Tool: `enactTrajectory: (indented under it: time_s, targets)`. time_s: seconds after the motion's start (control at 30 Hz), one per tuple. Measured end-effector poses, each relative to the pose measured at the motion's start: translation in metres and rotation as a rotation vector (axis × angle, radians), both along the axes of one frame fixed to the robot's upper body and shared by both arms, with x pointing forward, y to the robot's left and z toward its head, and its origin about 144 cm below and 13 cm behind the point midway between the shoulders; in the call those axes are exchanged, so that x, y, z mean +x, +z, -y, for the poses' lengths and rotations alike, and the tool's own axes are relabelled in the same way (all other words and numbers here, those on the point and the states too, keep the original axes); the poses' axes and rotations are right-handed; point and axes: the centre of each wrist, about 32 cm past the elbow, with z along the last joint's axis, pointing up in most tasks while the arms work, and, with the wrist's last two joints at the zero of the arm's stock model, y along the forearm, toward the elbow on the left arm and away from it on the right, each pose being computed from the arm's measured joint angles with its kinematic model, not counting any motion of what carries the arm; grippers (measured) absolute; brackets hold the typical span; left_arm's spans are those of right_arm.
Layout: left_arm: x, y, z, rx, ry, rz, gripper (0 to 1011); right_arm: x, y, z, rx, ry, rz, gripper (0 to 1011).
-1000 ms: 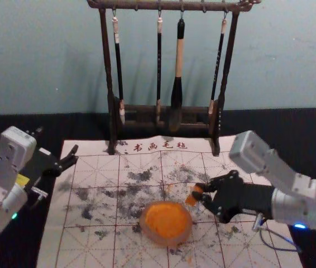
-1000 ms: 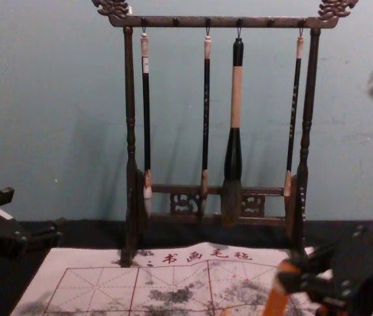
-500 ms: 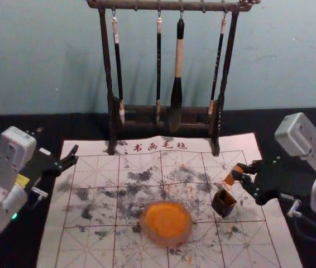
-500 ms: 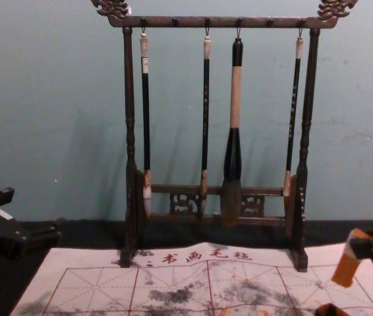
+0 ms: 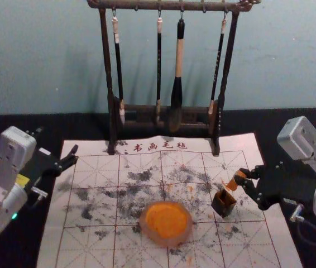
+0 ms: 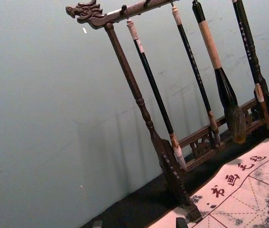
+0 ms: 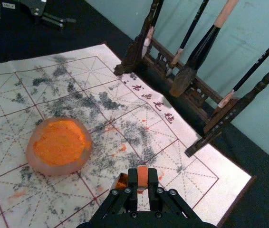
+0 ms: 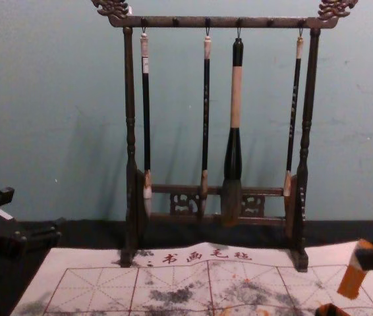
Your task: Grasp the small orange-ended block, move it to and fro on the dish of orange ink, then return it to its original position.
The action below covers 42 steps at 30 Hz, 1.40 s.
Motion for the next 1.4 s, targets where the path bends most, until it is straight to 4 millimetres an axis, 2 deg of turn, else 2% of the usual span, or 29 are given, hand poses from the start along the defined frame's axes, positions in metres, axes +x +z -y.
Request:
enactTrajectory:
  time_s: [0.7,1.4]
  targets:
    - [0.0,0.0,0.0,0.0,0.0,0.0,1001,-0.004,-0.01,-0.001,0.006,0.022,-0.062,92]
    - [0.0,0.0,0.0,0.0,0.0,0.0,1001,0.014,-0.024,-0.005,0.011,0.017,-0.104,92]
